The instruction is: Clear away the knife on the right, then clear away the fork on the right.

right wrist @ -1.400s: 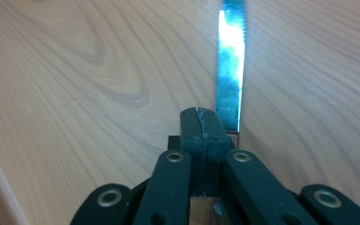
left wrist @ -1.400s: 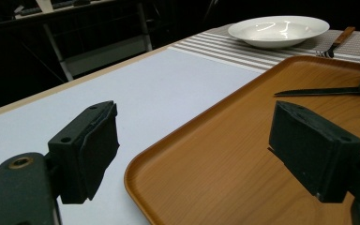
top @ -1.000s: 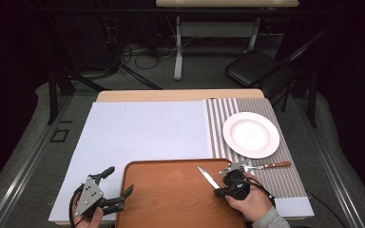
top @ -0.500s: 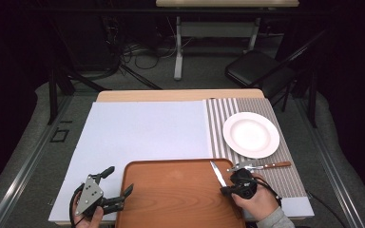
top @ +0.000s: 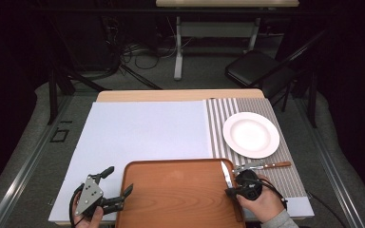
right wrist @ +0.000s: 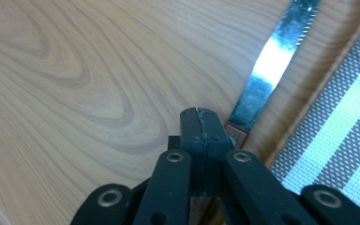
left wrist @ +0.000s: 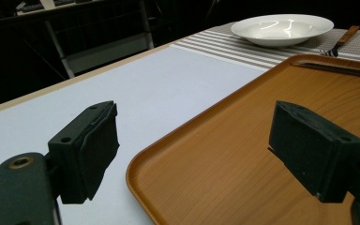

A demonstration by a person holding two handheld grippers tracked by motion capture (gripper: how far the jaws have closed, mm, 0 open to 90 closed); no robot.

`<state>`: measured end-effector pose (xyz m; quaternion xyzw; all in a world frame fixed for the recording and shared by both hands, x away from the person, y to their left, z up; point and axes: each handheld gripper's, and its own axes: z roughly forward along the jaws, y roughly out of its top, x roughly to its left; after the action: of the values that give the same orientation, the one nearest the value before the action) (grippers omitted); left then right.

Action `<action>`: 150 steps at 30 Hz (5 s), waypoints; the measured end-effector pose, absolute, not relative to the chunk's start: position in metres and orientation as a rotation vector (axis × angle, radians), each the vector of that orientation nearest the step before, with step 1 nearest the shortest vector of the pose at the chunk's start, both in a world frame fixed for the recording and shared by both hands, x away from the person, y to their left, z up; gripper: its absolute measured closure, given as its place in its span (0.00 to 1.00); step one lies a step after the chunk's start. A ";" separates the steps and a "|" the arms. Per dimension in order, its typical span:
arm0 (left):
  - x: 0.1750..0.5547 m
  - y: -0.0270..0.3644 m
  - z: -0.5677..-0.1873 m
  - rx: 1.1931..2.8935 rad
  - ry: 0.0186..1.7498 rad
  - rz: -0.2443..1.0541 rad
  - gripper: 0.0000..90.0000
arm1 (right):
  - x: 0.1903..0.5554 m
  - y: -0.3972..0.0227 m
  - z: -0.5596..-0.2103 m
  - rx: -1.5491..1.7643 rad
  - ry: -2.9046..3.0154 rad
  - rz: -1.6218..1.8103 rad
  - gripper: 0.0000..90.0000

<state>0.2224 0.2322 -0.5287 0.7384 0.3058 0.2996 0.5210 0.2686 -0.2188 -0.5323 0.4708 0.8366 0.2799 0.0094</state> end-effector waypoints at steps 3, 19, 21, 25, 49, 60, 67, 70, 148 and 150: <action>0.222 0.232 -0.529 1.766 0.732 0.718 0.17 | 0.269 -0.221 -0.532 1.478 2.630 0.841 1.00; 0.222 0.232 -0.528 1.774 0.729 0.724 0.17 | 0.264 -0.222 -0.518 1.296 2.630 0.982 1.00; 0.222 0.232 -0.528 1.773 0.731 0.719 0.17 | 0.264 -0.223 -0.517 1.281 2.621 0.991 0.97; 0.222 0.232 -0.528 1.775 0.728 0.720 0.17 | 0.263 -0.225 -0.514 1.199 2.596 0.993 0.90; 0.221 0.232 -0.528 1.768 0.733 0.723 0.17 | 0.269 -0.237 -0.505 0.859 2.524 1.144 0.63; 0.221 0.232 -0.528 1.767 0.736 0.721 0.17 | 0.275 -0.267 -0.497 0.952 2.359 1.175 0.41; 0.221 0.232 -0.528 1.766 0.742 0.723 0.17 | 0.276 -0.286 -0.500 1.009 2.292 1.175 0.26; 0.221 0.233 -0.528 1.766 0.744 0.723 0.17 | 0.275 -0.292 -0.501 1.042 2.253 1.167 0.18; 0.223 0.233 -0.528 1.766 0.756 0.730 0.17 | 0.295 -0.336 -0.484 0.317 2.563 0.361 0.28; 0.223 0.233 -0.528 1.765 0.756 0.730 0.17 | 0.296 -0.336 -0.484 0.297 2.580 0.327 0.31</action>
<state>0.2229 0.2334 -0.5284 0.7353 0.3151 0.3042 0.5171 0.2963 -0.3360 -0.4840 0.1094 0.9520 0.1206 0.2591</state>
